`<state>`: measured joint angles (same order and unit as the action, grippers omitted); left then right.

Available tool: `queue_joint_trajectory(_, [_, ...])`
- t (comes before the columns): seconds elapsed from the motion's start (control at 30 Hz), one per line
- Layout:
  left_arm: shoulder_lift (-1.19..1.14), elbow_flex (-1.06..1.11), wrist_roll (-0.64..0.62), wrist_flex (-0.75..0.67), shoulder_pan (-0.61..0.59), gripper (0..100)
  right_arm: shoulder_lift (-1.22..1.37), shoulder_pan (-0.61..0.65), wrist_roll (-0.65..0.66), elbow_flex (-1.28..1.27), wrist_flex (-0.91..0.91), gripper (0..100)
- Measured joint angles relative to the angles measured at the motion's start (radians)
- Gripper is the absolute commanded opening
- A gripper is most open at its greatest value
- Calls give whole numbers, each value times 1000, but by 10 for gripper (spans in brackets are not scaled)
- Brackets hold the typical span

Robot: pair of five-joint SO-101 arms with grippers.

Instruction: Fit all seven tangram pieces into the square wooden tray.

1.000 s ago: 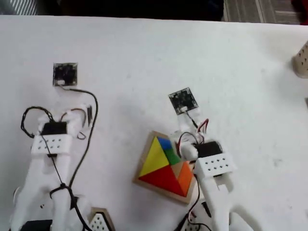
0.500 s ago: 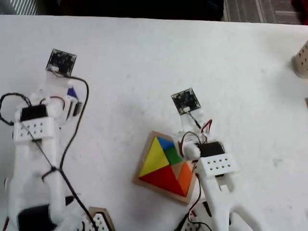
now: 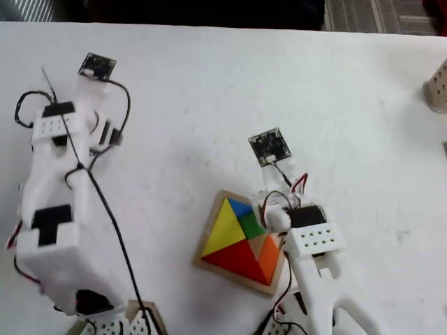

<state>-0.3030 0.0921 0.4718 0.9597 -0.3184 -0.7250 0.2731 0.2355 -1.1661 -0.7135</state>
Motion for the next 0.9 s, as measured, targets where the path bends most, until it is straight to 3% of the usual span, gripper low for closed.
queue_joint_trajectory(0.4, [-483,-577,84,265,-49,256,0,0,0,0,0,18])
queue_joint_trajectory(0.77, [-743,-1010,94,519,-55,251,0,0,0,0,0,18])
queue_joint_trajectory(0.9, [-804,-1125,94,586,-55,155,0,0,0,0,0,18])
